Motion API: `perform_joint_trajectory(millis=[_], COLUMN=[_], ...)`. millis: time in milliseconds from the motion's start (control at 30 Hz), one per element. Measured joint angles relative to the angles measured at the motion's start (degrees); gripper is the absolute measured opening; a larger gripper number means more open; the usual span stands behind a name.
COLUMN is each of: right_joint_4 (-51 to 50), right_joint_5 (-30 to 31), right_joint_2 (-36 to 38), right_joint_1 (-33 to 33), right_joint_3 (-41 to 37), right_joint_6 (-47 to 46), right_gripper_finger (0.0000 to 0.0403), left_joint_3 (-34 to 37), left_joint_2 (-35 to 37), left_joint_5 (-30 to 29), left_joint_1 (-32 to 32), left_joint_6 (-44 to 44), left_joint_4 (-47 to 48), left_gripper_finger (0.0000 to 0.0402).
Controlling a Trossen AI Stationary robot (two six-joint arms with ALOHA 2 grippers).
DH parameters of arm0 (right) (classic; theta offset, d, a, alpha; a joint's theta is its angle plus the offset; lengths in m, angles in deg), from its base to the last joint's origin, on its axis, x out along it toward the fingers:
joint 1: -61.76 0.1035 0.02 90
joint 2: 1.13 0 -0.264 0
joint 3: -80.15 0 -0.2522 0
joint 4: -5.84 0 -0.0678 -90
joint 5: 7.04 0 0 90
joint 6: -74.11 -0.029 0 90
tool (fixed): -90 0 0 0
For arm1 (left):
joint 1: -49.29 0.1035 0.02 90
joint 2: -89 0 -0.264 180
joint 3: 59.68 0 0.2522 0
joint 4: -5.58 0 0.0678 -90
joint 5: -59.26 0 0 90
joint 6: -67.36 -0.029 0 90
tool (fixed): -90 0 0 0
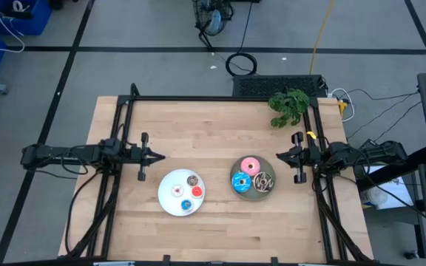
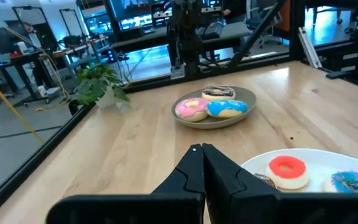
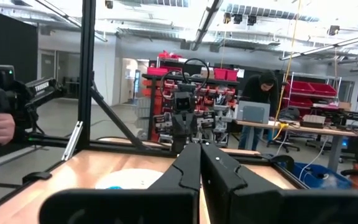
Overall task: Pick & Place donuts
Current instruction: Return to Home Position
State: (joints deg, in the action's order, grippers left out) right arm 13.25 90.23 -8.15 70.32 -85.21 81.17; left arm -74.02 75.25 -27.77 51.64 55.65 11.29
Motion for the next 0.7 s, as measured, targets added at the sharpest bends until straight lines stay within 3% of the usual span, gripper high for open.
perform_joint_trajectory(millis=[367, 700], right_joint_4=[0.1, 1.2], right_joint_5=[0.0, -2.9], right_joint_2=[0.0, 0.0], right_joint_1=[0.0, 0.2], right_joint_3=[0.0, 0.0], right_joint_6=[-0.7, -1.8], right_gripper_finger=[0.0000, 0.0000], left_joint_3=[0.0, 0.0], left_joint_2=[0.0, 0.0], left_joint_5=[-1.3, -0.5], left_joint_1=[0.0, -1.5], left_joint_6=[0.3, -0.7], left_joint_4=[3.3, -0.5], left_gripper_finger=[0.0000, 0.0000])
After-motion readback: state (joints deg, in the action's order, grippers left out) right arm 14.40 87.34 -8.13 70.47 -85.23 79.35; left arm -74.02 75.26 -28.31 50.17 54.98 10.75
